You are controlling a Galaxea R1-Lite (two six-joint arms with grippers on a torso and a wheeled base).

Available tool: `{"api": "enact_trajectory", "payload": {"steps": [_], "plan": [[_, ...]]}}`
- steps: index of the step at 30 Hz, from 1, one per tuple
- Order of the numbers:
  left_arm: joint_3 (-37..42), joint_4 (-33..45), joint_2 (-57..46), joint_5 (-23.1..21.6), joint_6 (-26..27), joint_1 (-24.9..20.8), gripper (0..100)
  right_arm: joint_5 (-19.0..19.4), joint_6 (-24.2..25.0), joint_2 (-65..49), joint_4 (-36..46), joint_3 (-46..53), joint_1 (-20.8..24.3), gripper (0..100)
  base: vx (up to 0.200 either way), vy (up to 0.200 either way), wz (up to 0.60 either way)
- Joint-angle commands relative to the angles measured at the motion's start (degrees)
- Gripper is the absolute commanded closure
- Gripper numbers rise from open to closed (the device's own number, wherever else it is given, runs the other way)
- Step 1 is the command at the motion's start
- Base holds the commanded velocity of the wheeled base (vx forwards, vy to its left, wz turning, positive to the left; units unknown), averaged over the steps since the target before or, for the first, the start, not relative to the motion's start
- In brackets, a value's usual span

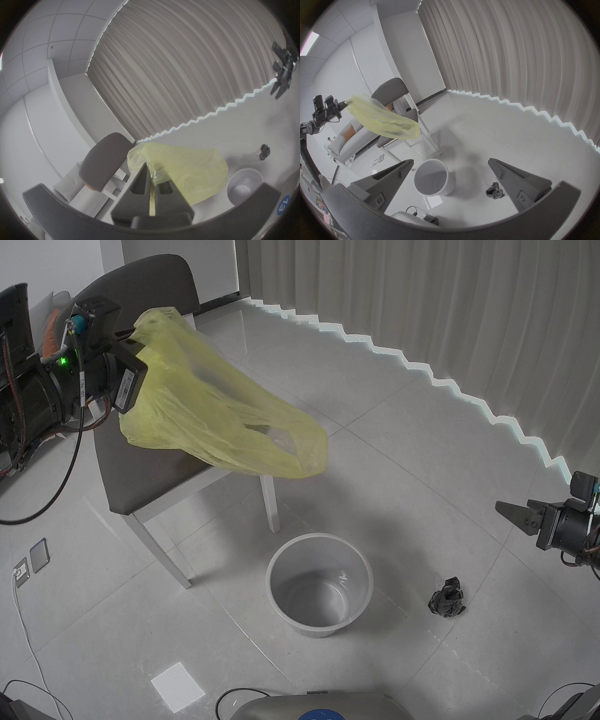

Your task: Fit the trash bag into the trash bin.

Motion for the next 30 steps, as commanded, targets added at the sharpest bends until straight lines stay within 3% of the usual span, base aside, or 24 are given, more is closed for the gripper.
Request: {"api": "enact_trajectory", "payload": {"steps": [1, 9, 14, 19, 23, 30], "plan": [[-1.4, 0.0, 0.1, -0.4, -0.1, -3.2, 100, 0.0, 0.8, 3.9, -1.2, 1.0, 1.9, 0, 0.000, 0.000, 0.00], [-1.2, -2.0, 0.3, -0.8, -2.8, -6.8, 100, -0.1, 3.9, 4.3, -2.1, 1.2, 5.6, 0, 0.000, 0.000, 0.00], [-0.2, -2.6, -0.2, -1.2, -3.5, -7.7, 100, -0.9, 6.0, 5.4, -2.2, 2.1, 12.2, 0, 0.000, 0.000, 0.00], [0.1, -3.3, -0.4, -2.0, -3.5, -8.5, 100, -4.9, 9.6, 8.0, -4.7, 1.7, 15.8, 0, 0.000, 0.000, 0.00], [0.2, -3.4, -0.4, -2.1, -3.5, -9.3, 100, -6.0, 11.4, 9.5, -9.6, 2.1, 16.5, 0, 0.000, 0.000, 0.00], [0.0, -3.4, -0.5, -2.8, -3.4, -9.4, 100, -6.0, 12.7, 10.4, -9.9, 2.0, 17.1, 0, 0.000, 0.000, 0.00]]}}
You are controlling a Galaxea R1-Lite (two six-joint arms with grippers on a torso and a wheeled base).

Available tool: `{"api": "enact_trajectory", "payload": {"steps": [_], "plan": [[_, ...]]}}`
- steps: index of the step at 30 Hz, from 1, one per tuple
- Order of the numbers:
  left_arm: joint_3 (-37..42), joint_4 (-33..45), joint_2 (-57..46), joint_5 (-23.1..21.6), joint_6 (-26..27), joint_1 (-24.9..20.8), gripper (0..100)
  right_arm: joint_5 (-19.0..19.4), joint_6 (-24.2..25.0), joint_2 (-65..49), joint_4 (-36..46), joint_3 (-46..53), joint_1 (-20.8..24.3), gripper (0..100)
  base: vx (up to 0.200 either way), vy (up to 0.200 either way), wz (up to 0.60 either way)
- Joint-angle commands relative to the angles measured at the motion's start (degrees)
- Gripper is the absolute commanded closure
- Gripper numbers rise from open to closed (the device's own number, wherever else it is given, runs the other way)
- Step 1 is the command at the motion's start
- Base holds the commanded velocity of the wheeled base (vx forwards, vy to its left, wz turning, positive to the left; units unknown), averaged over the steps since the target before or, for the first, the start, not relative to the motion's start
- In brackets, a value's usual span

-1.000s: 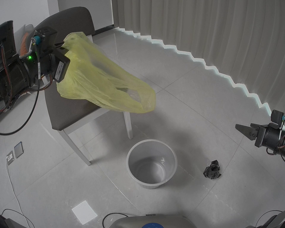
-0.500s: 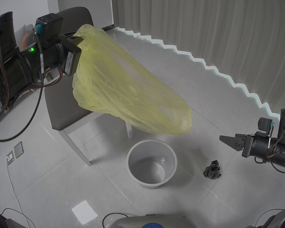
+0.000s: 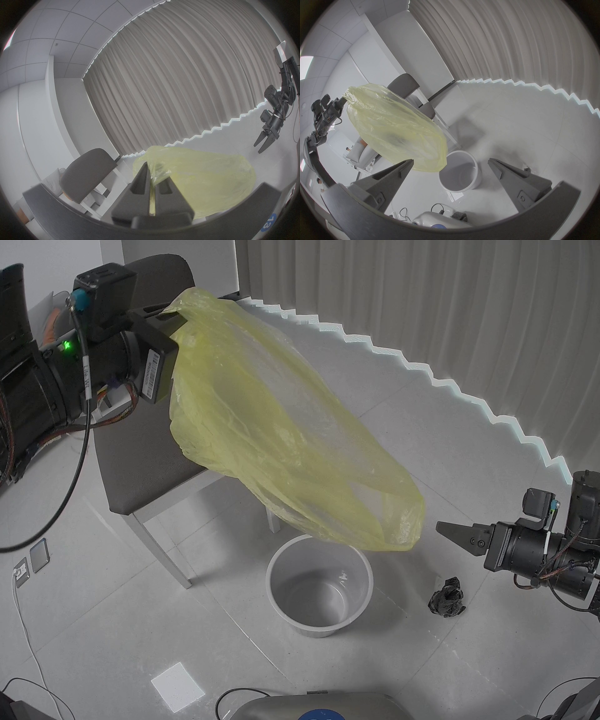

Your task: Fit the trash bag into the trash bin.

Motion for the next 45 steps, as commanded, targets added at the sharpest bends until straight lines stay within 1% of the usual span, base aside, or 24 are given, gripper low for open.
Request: {"api": "enact_trajectory", "payload": {"steps": [1, 11, 16, 18, 20, 22, 29, 35, 41, 45], "plan": [[-0.2, 0.0, 0.0, 0.0, 0.1, -0.1, 100, 0.0, 0.7, 1.2, -0.1, 0.0, 0.9, 0, 0.000, 0.000, 0.00], [-0.6, 0.0, 0.1, 0.0, 0.3, -0.4, 100, 0.0, 1.8, 2.6, -0.2, 0.6, 3.8, 0, 0.000, 0.000, 0.00], [-0.7, 0.0, 0.1, -0.2, 0.3, -0.5, 100, -0.2, 4.0, 5.2, -3.1, 0.7, 4.8, 0, 0.000, 0.000, 0.00], [-0.8, 0.0, 0.1, -0.2, 0.2, -0.8, 100, -1.3, 6.0, 7.8, -6.5, 0.7, 5.6, 0, 0.000, 0.000, 0.00], [-1.0, 0.0, 0.1, -0.2, 0.1, -1.2, 100, -2.8, 6.6, 9.8, -8.2, 0.7, 6.3, 0, 0.000, 0.000, 0.00], [-1.5, 0.0, 0.3, -0.2, 0.1, -1.2, 100, -3.3, 6.8, 11.2, -9.6, 0.8, 6.7, 0, 0.000, 0.000, 0.00], [-2.1, 0.0, 0.7, -0.2, 0.1, -2.1, 100, -3.4, 7.2, 14.4, -12.9, 1.3, 6.7, 0, 0.000, 0.000, 0.00], [-3.3, 0.0, 1.6, -0.2, 0.0, -2.9, 100, -3.4, 10.7, 16.8, -16.9, 1.0, 6.7, 0, 0.000, 0.000, 0.00], [-3.8, -0.1, 2.3, -0.2, 0.0, -3.5, 100, -3.4, 12.0, 18.0, -19.2, 0.8, 6.7, 0, 0.000, 0.000, 0.00], [-4.6, -0.1, 2.9, -0.2, 0.0, -3.8, 100, -3.4, 12.5, 18.0, -19.2, 0.6, 6.7, 0, 0.000, 0.000, 0.00]]}}
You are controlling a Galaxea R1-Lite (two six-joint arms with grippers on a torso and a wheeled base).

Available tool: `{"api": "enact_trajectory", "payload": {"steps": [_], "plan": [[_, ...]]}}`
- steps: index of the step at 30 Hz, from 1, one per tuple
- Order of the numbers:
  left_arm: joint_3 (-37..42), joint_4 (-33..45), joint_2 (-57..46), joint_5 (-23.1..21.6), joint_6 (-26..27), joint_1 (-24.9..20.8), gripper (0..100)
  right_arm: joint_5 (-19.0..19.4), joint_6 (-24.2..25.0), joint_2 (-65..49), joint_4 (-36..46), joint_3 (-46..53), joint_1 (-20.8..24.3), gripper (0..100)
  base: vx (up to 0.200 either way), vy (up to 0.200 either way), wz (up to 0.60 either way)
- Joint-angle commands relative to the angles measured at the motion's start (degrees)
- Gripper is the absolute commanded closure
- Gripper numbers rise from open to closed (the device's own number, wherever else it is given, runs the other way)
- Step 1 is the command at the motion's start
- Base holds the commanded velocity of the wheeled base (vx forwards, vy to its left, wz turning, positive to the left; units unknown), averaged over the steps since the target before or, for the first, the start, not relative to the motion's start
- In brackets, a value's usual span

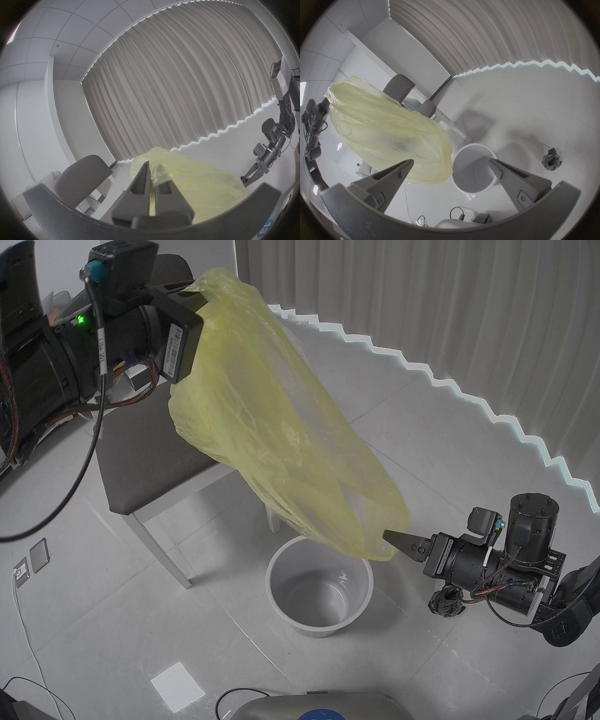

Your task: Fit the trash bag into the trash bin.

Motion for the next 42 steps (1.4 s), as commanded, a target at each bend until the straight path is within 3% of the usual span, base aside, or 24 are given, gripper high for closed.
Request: {"api": "enact_trajectory", "payload": {"steps": [1, 13, 35, 36, 42], "plan": [[-0.6, 0.0, 0.8, 0.0, 0.0, -0.3, 100, 0.0, 0.1, 0.6, 0.0, -0.2, 0.0, 0, 0.000, 0.000, 0.00], [-2.8, 0.0, 2.6, 0.2, -0.9, -3.3, 100, -0.1, 1.8, 0.8, -0.3, -1.1, 0.0, 0, 0.000, 0.000, 0.00], [-3.7, 0.0, 3.4, 0.2, -1.6, -3.7, 100, -0.4, 2.3, 2.6, -2.5, -0.7, -0.4, 0, 0.000, 0.000, 0.00], [-3.7, 0.0, 3.4, 0.2, -1.6, -3.7, 100, -0.4, 2.3, 2.6, -2.5, -0.7, -0.4, 100, 0.000, 0.000, 0.00], [-3.8, 0.0, 3.5, 0.2, -1.6, -3.7, 100, -0.3, 2.4, 2.9, -2.5, -0.6, -0.5, 100, 0.000, 0.000, 0.00]]}}
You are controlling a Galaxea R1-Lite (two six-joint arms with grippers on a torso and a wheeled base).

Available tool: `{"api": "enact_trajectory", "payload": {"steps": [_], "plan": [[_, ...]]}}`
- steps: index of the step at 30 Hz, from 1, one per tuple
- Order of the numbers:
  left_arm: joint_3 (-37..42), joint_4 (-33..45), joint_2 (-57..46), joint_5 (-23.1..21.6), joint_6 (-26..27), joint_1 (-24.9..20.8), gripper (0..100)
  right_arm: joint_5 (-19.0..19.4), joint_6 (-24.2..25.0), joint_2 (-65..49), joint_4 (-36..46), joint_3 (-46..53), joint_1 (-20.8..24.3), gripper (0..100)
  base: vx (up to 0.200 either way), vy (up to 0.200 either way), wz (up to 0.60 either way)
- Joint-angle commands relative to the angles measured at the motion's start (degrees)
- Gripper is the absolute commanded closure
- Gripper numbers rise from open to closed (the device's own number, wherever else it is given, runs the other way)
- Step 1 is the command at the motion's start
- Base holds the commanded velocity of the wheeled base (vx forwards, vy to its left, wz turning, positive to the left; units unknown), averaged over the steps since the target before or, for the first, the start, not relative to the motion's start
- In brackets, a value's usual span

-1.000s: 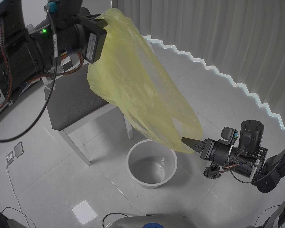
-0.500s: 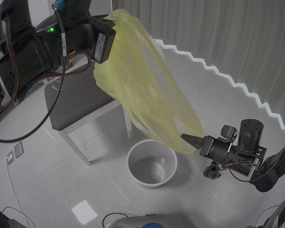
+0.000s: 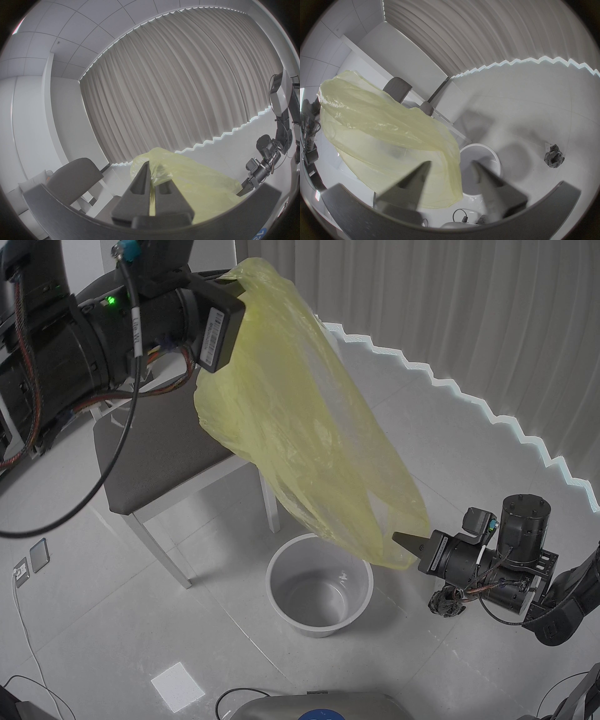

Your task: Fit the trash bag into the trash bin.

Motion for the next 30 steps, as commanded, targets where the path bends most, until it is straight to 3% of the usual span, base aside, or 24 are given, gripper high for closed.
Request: {"api": "enact_trajectory", "payload": {"steps": [1, 21, 27, 30], "plan": [[-0.1, 0.0, 0.3, 0.0, 0.0, 0.0, 100, 0.1, 0.0, 0.1, 0.0, 0.0, -0.1, 100, 0.000, 0.000, 0.00], [0.7, 0.2, 0.7, 0.8, -2.1, 0.2, 100, 0.2, -0.7, -1.9, 0.1, 1.4, -1.1, 100, 0.000, 0.000, 0.00], [1.4, 1.2, 0.0, 1.2, -5.2, 0.4, 100, 0.9, -3.0, -7.2, 2.5, 2.2, -2.3, 100, 0.000, 0.000, 0.00], [3.2, 2.8, -0.6, 1.2, -8.0, 1.3, 100, 0.8, -6.7, -9.7, 5.1, 2.7, -4.6, 100, 0.000, 0.000, 0.00]]}}
